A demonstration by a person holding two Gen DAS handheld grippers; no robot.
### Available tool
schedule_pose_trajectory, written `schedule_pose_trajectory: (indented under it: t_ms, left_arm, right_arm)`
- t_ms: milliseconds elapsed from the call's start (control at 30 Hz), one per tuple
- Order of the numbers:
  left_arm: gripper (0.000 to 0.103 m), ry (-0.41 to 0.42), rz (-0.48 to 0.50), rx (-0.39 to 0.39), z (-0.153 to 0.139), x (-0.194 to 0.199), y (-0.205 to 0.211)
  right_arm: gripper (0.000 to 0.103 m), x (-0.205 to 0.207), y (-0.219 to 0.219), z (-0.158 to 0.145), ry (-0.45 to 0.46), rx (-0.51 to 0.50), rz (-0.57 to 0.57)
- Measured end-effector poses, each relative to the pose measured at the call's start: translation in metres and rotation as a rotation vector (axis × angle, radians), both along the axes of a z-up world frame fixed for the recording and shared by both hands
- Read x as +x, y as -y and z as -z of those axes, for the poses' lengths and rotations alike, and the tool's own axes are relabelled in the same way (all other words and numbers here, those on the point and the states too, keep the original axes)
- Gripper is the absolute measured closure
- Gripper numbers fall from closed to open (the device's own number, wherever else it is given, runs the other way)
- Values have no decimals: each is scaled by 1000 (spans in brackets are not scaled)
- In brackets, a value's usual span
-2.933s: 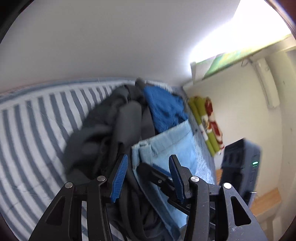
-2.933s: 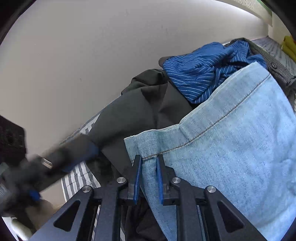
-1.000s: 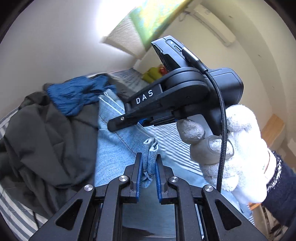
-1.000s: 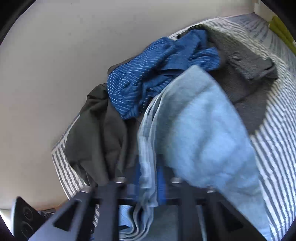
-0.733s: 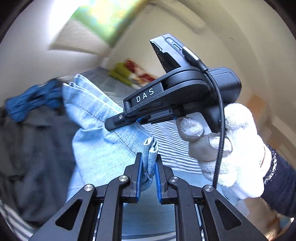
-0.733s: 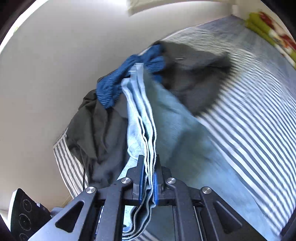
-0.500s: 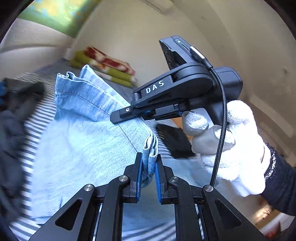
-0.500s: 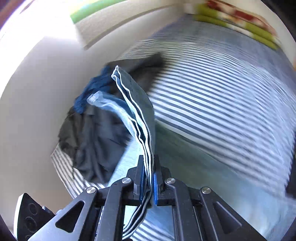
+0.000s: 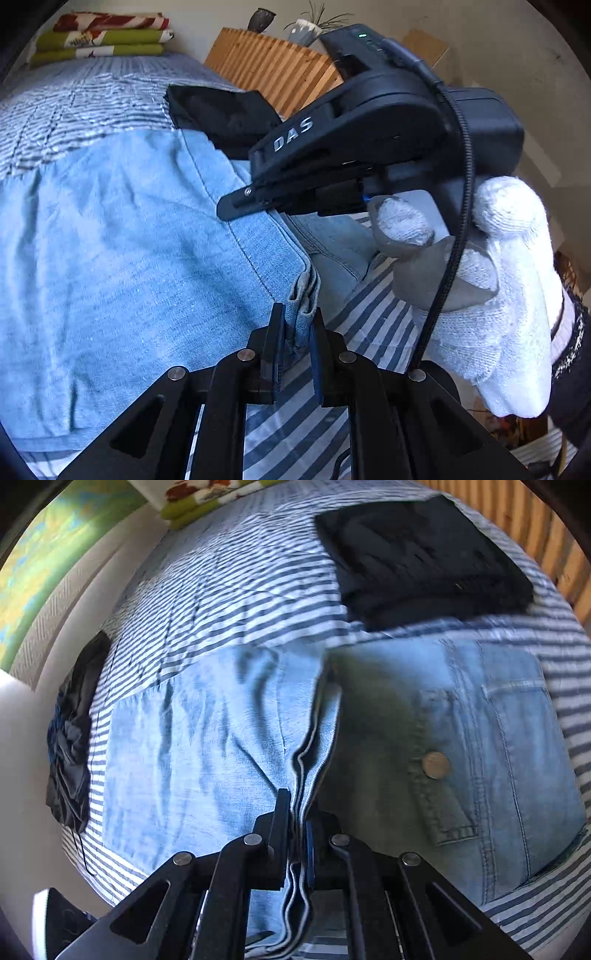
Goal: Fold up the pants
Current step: 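Carry the held denim shirt with both tools and lay it beside the jeans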
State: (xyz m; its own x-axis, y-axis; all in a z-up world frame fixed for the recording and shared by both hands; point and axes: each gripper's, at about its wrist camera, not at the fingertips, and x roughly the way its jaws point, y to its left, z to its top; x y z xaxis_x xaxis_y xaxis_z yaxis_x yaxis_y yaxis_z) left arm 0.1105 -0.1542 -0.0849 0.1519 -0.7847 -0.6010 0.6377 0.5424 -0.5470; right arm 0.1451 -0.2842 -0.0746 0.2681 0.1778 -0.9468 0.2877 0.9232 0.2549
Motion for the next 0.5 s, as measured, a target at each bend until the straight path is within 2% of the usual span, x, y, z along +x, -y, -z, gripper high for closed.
schedule_pose_trajectory:
  t_ms: [133,233,300,400,467,500]
  left_arm:
    - [91,-1,0,-18,4,4,2]
    - [91,38,10,-58,-13,-1,10]
    - [91,44,33,-71,-25,-2,29]
    - [91,7,72,-17,-3,6,49]
    - [91,-54,72,-5,14,10,52]
    - [91,-68,69,-7,19,14,51]
  right_arm:
    - [97,-13,14,-15,45,-1,-12]
    - [97,-23,17,-41,124,-43,-22]
    - [97,-34,22,-52,176,-61,-22]
    - [97,-42,44,-34,174,-32,4]
    - [93,-41,64,-11,121,63,30]
    - [93,-39,76,-1,108,154,39]
